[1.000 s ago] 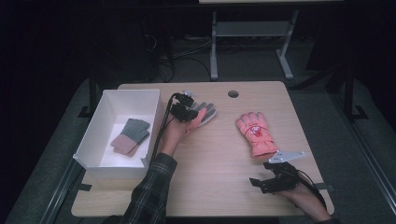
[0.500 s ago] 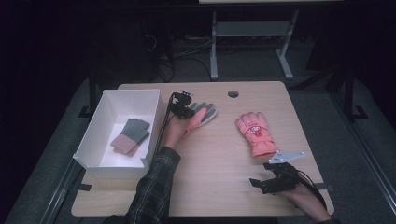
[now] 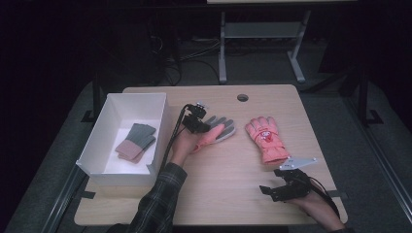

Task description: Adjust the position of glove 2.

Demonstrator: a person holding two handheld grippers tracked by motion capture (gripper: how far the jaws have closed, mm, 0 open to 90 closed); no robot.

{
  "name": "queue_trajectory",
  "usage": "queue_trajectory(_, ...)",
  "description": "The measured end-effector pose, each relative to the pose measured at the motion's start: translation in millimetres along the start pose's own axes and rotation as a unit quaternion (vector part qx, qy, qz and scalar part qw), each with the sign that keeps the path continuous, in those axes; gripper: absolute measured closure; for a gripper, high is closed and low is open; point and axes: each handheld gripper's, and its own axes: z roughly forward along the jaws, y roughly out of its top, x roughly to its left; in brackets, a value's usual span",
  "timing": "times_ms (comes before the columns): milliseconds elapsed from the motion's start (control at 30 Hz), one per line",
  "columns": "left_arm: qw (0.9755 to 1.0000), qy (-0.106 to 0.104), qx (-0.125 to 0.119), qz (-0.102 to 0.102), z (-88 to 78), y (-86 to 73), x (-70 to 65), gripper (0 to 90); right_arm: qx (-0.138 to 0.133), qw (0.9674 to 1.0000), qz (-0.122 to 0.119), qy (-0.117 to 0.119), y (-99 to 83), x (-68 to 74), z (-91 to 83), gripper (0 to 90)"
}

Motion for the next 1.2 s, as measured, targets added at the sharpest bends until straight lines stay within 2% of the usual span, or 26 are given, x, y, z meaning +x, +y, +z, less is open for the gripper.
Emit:
queue_trajectory(200,0.9995,-0.025,0.001,0.019,-2.1,-8.4,-26.7,89.7,0.000,1.0000,0.000,-0.001,0.0,-0.1,-0.6,13.8)
queue_trajectory(333,0.9990,-0.033,-0.002,0.029,-3.4,-10.0,-36.0,89.7,0.000,1.0000,-0.001,-0.001,0.1,0.5,-0.8,13.8)
queue_trajectory(433,0.9990,-0.032,-0.020,0.024,-9.8,-6.6,-31.3,89.7,0.000,1.0000,0.000,-0.002,0.1,0.2,-0.8,13.9)
queue_trajectory(533,0.9995,-0.007,-0.022,0.020,-16.8,-1.0,-18.4,89.7,0.000,1.0000,0.001,-0.001,0.0,0.3,-0.8,13.9)
queue_trajectory(633,0.9997,0.021,-0.010,0.008,-16.1,0.9,-3.2,89.7,0.000,1.0000,0.001,-0.001,-0.1,0.2,-0.8,13.9)
queue_trajectory(733,0.9992,0.039,0.012,0.003,-5.7,-1.9,6.3,89.7,0.000,1.0000,0.001,-0.001,-0.1,0.3,-1.1,13.9)
queue_trajectory(867,0.9984,0.036,0.041,-0.009,3.0,-9.3,11.1,89.7,0.000,1.0000,-0.003,-0.002,-0.2,-0.3,-1.1,13.9)
queue_trajectory(933,0.9984,0.032,0.044,-0.013,2.3,-13.3,11.2,89.7,-0.002,1.0000,-0.003,-0.002,-0.2,-0.7,-1.9,13.8)
queue_trajectory(1100,0.9983,0.016,0.055,-0.009,-7.0,-24.5,3.8,89.7,-0.001,1.0000,0.000,-0.002,0.0,-0.7,-2.1,13.9)
queue_trajectory(1133,0.9982,0.008,0.060,-0.005,-9.2,-27.3,1.4,89.7,-0.002,1.0000,-0.004,-0.002,-0.1,-0.8,-2.0,13.9)
queue_trajectory(1200,0.9977,-0.003,0.068,0.006,-12.2,-33.0,-5.9,89.7,-0.002,1.0000,0.003,-0.002,0.3,0.9,-2.1,13.8)
